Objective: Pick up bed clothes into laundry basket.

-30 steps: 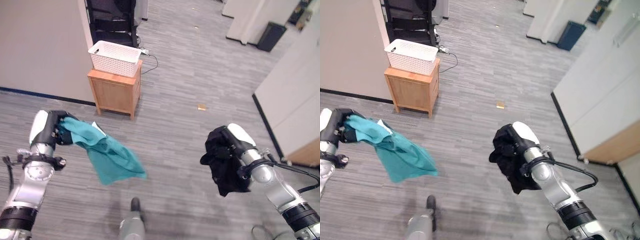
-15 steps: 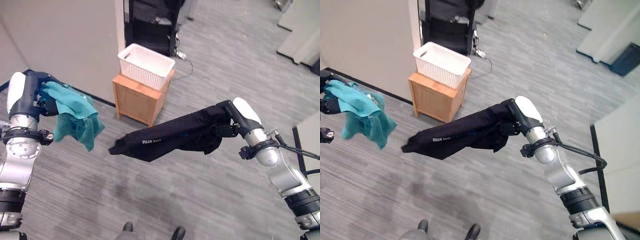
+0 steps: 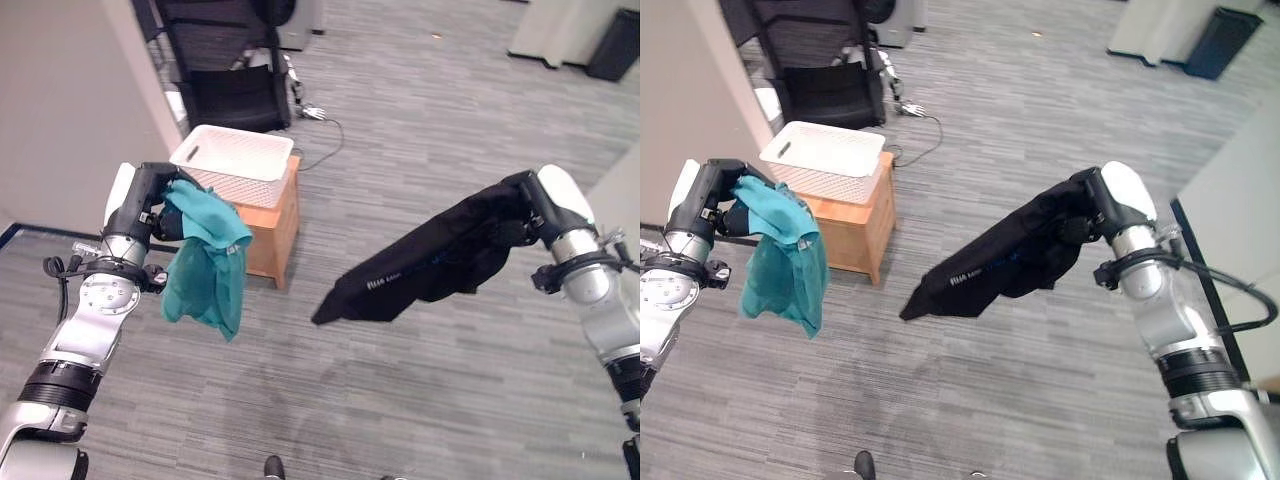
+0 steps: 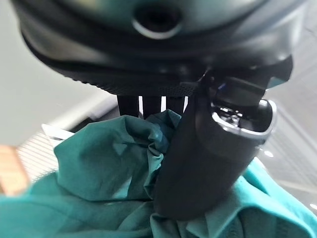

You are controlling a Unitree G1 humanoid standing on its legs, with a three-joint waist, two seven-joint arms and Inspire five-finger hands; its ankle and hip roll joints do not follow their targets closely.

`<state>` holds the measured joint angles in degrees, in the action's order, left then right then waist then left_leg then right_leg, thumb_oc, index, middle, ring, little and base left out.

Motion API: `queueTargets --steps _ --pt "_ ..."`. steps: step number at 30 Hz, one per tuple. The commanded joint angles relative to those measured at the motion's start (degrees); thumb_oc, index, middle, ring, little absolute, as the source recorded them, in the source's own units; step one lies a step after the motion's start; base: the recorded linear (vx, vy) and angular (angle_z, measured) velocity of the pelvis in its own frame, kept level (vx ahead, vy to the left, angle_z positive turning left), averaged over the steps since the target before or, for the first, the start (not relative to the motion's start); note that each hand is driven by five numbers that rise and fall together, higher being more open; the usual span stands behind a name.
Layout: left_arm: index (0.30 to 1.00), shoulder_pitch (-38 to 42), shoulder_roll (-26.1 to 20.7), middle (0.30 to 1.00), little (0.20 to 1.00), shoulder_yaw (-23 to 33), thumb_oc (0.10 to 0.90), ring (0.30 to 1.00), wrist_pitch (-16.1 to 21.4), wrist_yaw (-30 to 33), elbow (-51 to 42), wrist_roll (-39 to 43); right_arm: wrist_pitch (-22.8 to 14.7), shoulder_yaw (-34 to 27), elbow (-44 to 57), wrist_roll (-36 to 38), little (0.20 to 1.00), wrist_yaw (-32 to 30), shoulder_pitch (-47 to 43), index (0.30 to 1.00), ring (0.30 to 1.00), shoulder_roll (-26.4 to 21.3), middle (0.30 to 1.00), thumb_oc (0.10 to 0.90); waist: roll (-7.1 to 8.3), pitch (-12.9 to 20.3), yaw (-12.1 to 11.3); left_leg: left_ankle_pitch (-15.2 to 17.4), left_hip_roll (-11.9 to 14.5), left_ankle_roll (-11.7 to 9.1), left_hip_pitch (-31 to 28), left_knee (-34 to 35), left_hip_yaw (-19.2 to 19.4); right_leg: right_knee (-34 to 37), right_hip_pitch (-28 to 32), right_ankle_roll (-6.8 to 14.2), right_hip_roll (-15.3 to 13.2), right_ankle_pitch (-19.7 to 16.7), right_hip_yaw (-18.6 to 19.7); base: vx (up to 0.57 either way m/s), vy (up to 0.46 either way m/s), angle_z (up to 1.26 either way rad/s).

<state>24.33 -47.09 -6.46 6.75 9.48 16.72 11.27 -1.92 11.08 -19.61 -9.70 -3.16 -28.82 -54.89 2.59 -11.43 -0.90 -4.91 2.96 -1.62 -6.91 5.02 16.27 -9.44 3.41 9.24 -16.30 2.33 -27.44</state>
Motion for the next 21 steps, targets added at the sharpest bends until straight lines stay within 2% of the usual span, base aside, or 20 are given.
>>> queueTargets --steps 1,4,6,7,8,9,10,11,12,13,14,15,16,19,21 --pt "0.3 3.9 -0.1 0.3 0.3 6.7 0.4 0.3 6.2 3.5 -5.0 0.9 -3.9 -0.9 5.3 2.1 0.3 -3.9 -7.8 0.3 0.3 -4.7 0.3 0.4 0.22 4.7 -0.5 10.3 6.1 -5.0 -5.8 -2.2 -2.9 5.7 -10.1 3.8 -2.3 -8.9 2.3 0.29 -0.102 -0.07" --pt "0.3 6.3 -0.6 0.3 0.3 5.8 0.4 0.3 6.4 4.9 -4.4 -1.5 -4.2 -3.5 8.6 1.9 0.3 -4.1 -6.0 0.3 0.3 -6.7 0.3 0.4 1.27 3.6 0.2 11.4 7.7 -6.6 -6.8 -2.7 -5.5 10.6 -11.4 4.7 -2.2 -10.0 4.1 0.3 -0.142 0.03" --pt "0.3 6.7 -1.1 0.3 0.3 5.9 0.4 0.3 5.8 5.3 -3.7 -3.6 -4.5 -5.1 9.5 2.6 0.3 -4.3 -4.9 0.3 0.3 -7.4 0.3 0.4 2.67 4.2 0.3 13.5 7.8 -7.2 -8.4 -3.5 -6.4 10.3 -10.1 4.5 -2.5 -10.8 4.0 0.26 -0.108 0.42" --pt "0.3 6.8 -1.1 0.3 0.3 5.8 0.4 0.3 5.8 5.3 -3.7 -3.6 -4.5 -5.2 9.5 2.6 0.3 -4.3 -4.8 0.3 0.3 -7.4 0.3 0.4 2.68 4.1 0.3 13.6 7.8 -7.2 -8.4 -3.5 -6.5 10.3 -10.0 4.5 -2.5 -10.8 4.0 0.36 -0.147 0.77" --pt "0.3 5.5 -1.8 0.3 0.3 6.9 0.4 0.3 5.5 5.8 -3.5 -4.9 -4.9 -5.4 10.2 2.5 0.3 -4.1 -4.9 0.3 0.3 -9.0 0.3 0.4 3.38 5.4 0.1 15.4 8.9 -7.9 -9.7 -6.0 -6.9 9.2 -8.8 4.1 -2.0 -10.4 3.6 0.36 -0.161 0.74" --pt "0.3 4.1 -2.1 0.3 0.3 8.0 0.4 0.3 5.2 5.5 -3.9 -5.0 -4.8 -5.3 10.7 2.7 0.3 -3.9 -5.1 0.3 0.3 -9.2 0.3 0.4 2.89 5.5 0.1 15.2 10.2 -8.7 -8.9 -9.9 -7.3 9.0 -7.5 3.2 -0.8 -9.5 2.9 0.36 -0.162 0.62" --pt "0.3 4.0 -2.1 0.3 0.3 8.1 0.4 0.3 5.2 5.5 -4.0 -5.0 -4.7 -5.2 10.7 2.7 0.3 -3.9 -5.1 0.3 0.3 -9.2 0.3 0.4 2.91 5.6 0.3 15.2 10.2 -8.7 -8.8 -10.0 -7.5 9.1 -7.5 3.2 -0.8 -9.5 2.8 0.26 -0.168 0.34" --pt "0.3 2.4 -3.2 0.3 0.3 9.5 0.4 0.3 4.9 5.5 -4.3 -5.0 -5.0 -5.2 11.4 3.3 0.3 -4.3 -5.8 0.3 0.3 -9.7 0.3 0.4 2.71 5.2 -0.9 9.9 12.9 -10.9 -4.8 -20.8 -7.7 10.2 -3.7 0.8 1.6 -7.4 1.2 0.14 -0.123 0.23" --pt "0.3 2.3 -3.2 0.3 0.3 9.6 0.4 0.3 4.9 5.4 -4.3 -5.0 -5.1 -5.2 11.4 3.3 0.3 -4.4 -5.8 0.3 0.3 -9.7 0.3 0.4 2.88 5.3 -0.6 9.6 12.8 -11.0 -4.2 -21.1 -8.1 10.4 -3.8 0.6 1.4 -7.6 0.9 0.21 -0.209 0.07" --pt "0.3 1.9 -4.1 0.3 0.3 10.3 0.4 0.3 4.7 5.7 -4.1 -5.3 -5.2 -5.2 11.5 3.8 0.3 -4.8 -6.1 0.3 0.3 -10.2 0.3 0.4 3.21 4.7 -0.9 7.1 14.6 -11.6 -1.3 -28.3 -8.0 11.5 -1.6 -0.8 2.6 -6.6 -0.5 0.19 -0.299 0.0" --pt "0.3 1.1 -6.1 0.3 0.3 11.7 0.4 0.3 4.1 6.2 -4.0 -6.0 -5.3 -5.0 11.5 4.0 0.3 -5.4 -7.2 0.3 0.3 -10.9 0.3 0.4 5.22 3.4 -1.7 4.9 16.7 -11.1 3.5 -37.4 -4.5 13.4 1.6 -2.6 4.1 -4.4 -1.9 0.2 -0.288 0.0" --pt "0.3 1.0 -6.2 0.3 0.3 11.8 0.4 0.3 4.1 6.2 -4.0 -5.9 -5.3 -5.0 11.4 4.0 0.3 -5.4 -7.3 0.3 0.3 -10.8 0.3 0.4 5.15 3.4 -1.6 5.1 16.8 -11.1 3.8 -37.8 -4.6 13.3 1.6 -2.7 4.2 -4.4 -1.9 0.32 -0.285 0.01" --pt "0.3 -0.6 -7.6 0.3 0.3 13.5 0.4 0.3 3.9 6.3 -4.1 -5.9 -5.4 -5.4 11.4 4.7 0.3 -5.6 -7.1 0.3 0.3 -11.5 0.3 0.4 5.7 2.8 -2.2 6.6 18.7 -11.0 6.3 -38.6 -1.3 13.9 3.4 -2.8 5.6 -1.9 -1.3 0.24 -0.086 -0.05" --pt "0.3 -3.7 -8.0 0.3 0.3 15.9 0.4 0.3 3.5 5.3 -5.2 -6.6 -5.7 -6.8 11.2 5.5 0.3 -5.4 -5.5 0.3 0.3 -11.7 0.3 0.4 6.07 2.4 -3.1 10.3 18.4 -8.8 9.5 -32.6 3.4 14.0 4.8 -2.4 6.2 -0.8 -1.8 0.22 0.007 0.12" --pt "0.3 -5.9 -8.2 0.3 0.3 17.5 0.4 0.3 3.3 5.1 -6.0 -7.8 -6.0 -7.9 11.1 5.0 0.3 -5.3 -4.2 0.3 0.3 -11.7 0.3 0.4 5.94 3.0 -3.7 8.4 17.7 -8.4 10.8 -25.9 6.7 14.0 5.4 -1.6 6.5 -0.3 -2.1 0.16 0.113 0.14"
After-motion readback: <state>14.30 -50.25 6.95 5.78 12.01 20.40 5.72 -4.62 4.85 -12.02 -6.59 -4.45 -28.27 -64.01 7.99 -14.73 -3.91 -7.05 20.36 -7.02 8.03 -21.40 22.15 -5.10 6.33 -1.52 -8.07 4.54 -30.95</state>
